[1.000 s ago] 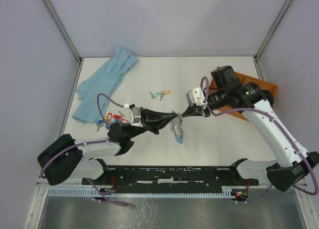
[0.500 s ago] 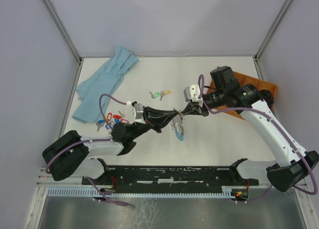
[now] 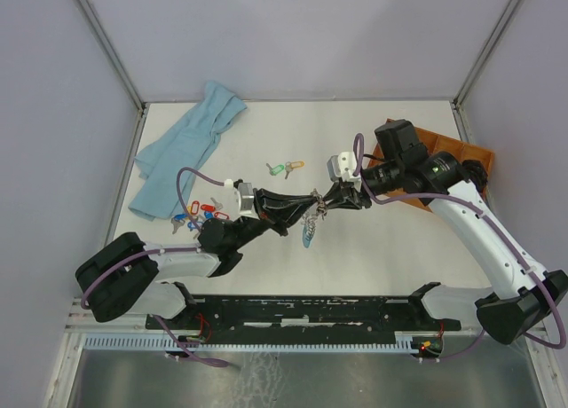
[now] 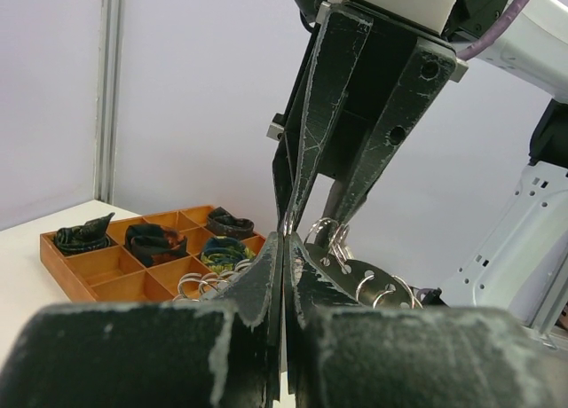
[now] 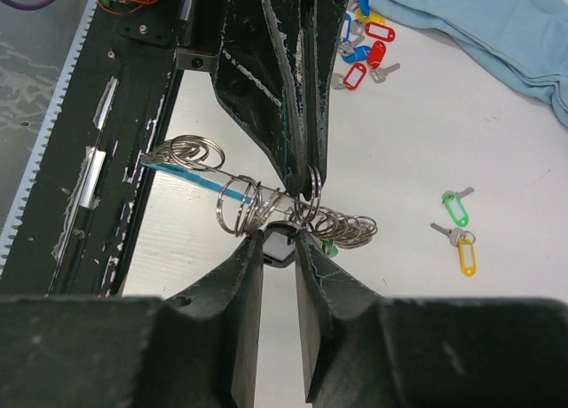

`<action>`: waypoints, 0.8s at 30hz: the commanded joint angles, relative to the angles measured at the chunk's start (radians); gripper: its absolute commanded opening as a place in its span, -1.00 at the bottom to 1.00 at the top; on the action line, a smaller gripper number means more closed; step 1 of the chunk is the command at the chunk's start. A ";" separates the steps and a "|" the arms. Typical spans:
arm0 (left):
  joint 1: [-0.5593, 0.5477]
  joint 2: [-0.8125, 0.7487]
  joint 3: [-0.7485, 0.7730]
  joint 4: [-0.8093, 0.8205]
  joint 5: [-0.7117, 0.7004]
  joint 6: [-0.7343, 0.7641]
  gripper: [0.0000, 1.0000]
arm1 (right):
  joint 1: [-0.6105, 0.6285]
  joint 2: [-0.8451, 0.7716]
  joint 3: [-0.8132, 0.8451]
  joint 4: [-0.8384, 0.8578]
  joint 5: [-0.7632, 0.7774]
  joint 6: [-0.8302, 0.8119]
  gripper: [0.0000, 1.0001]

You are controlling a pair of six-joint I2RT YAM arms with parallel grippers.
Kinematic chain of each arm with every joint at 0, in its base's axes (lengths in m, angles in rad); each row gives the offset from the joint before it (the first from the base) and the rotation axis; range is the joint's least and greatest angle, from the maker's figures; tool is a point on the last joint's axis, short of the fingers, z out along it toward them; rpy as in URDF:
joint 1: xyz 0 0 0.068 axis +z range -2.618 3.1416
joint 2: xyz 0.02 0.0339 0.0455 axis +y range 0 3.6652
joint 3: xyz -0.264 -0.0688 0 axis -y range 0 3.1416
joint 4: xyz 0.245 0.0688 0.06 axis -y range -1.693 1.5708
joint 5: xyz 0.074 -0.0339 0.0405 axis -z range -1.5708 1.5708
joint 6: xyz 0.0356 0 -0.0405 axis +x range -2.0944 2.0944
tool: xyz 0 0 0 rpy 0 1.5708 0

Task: Remove the keys from the keyring

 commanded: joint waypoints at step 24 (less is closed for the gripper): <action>0.027 -0.072 0.048 0.043 0.176 -0.013 -0.94 | -0.110 -0.010 0.183 -0.187 -0.134 -0.035 0.18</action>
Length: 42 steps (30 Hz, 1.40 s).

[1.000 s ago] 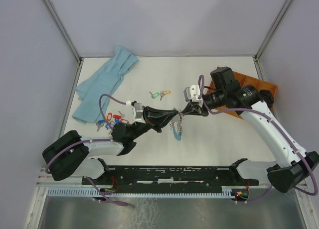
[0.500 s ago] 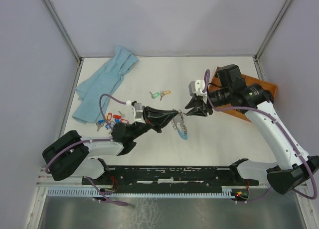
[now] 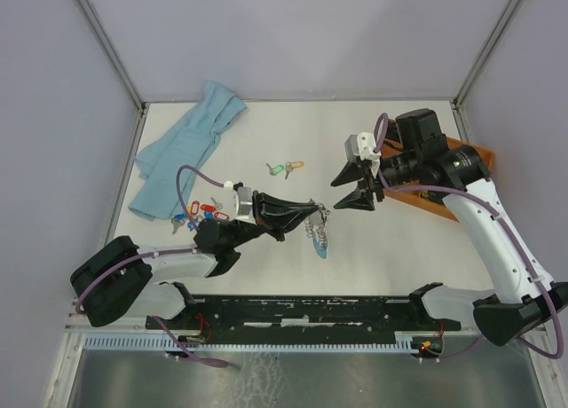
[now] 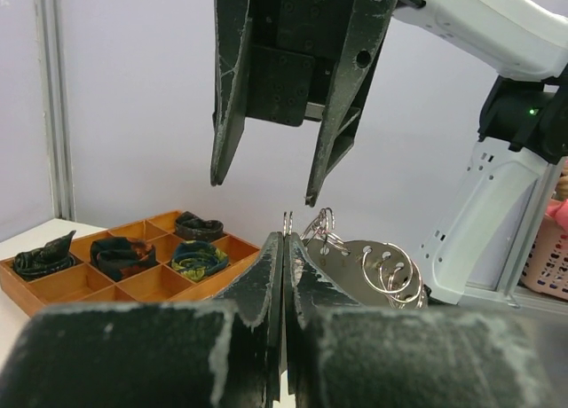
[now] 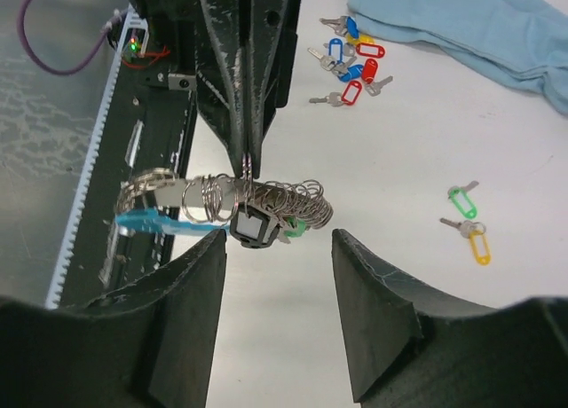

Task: Remove the keys from the keyring

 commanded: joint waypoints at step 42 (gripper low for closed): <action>0.235 0.590 0.841 0.206 0.982 -1.491 -0.94 | -0.001 0.059 0.234 -0.567 0.099 -1.455 -0.20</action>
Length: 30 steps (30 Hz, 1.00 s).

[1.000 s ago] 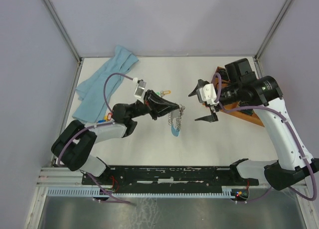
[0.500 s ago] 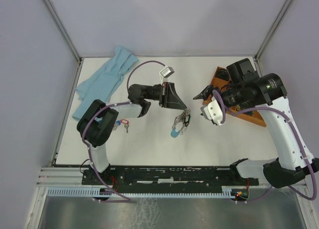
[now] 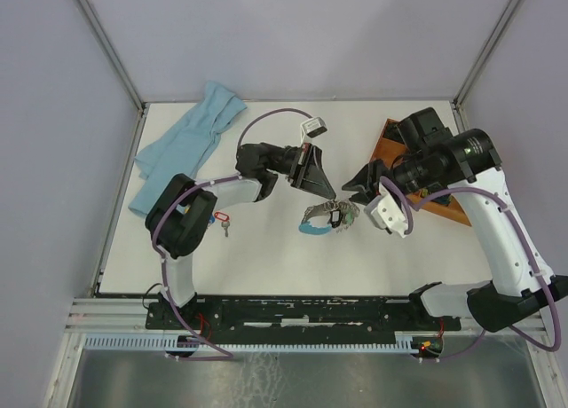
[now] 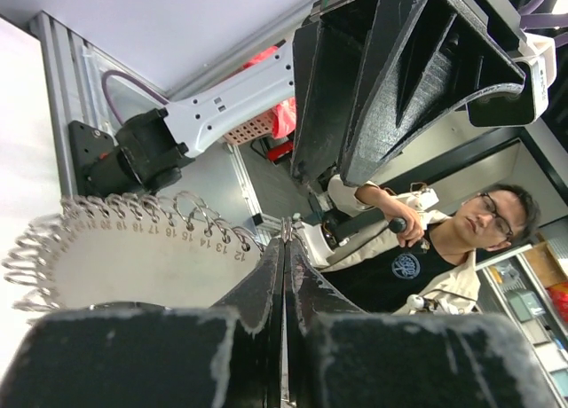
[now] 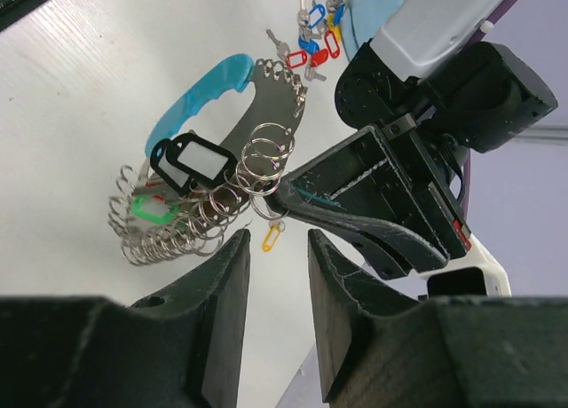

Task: Remove the keys from the keyring

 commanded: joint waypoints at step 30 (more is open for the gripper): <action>-0.105 0.012 0.146 0.203 0.055 -0.205 -0.94 | 0.009 -0.123 -0.134 -0.062 -0.155 -0.335 -0.42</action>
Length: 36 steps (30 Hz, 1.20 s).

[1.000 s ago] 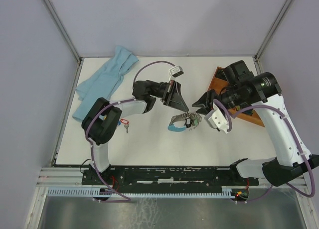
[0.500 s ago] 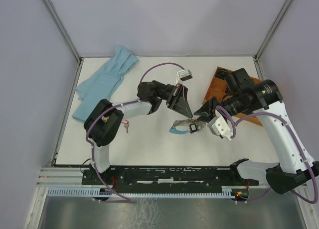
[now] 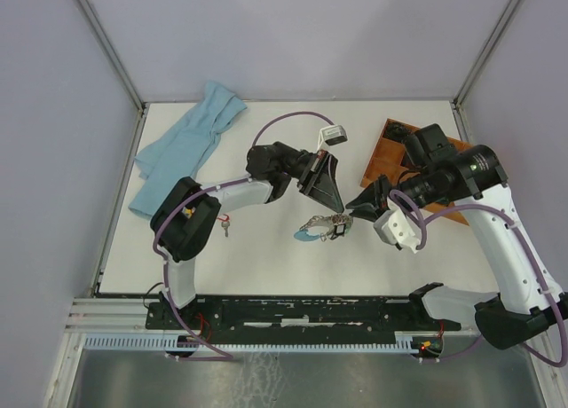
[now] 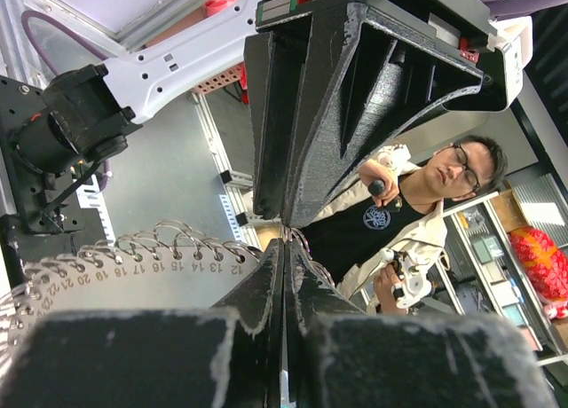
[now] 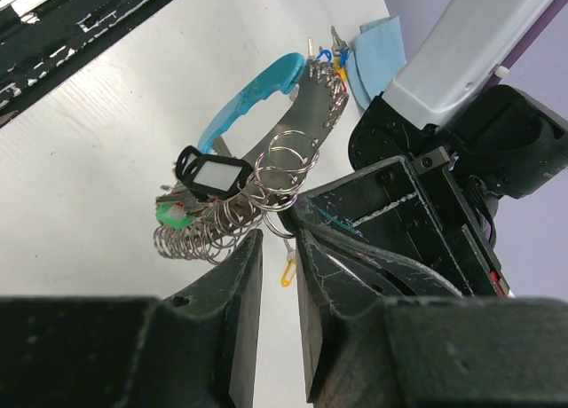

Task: Remove the keys from the keyring

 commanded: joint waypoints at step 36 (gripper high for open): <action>-0.023 -0.012 0.038 0.204 -0.042 -0.170 -0.94 | 0.006 -0.510 -0.598 0.972 0.098 0.004 -0.23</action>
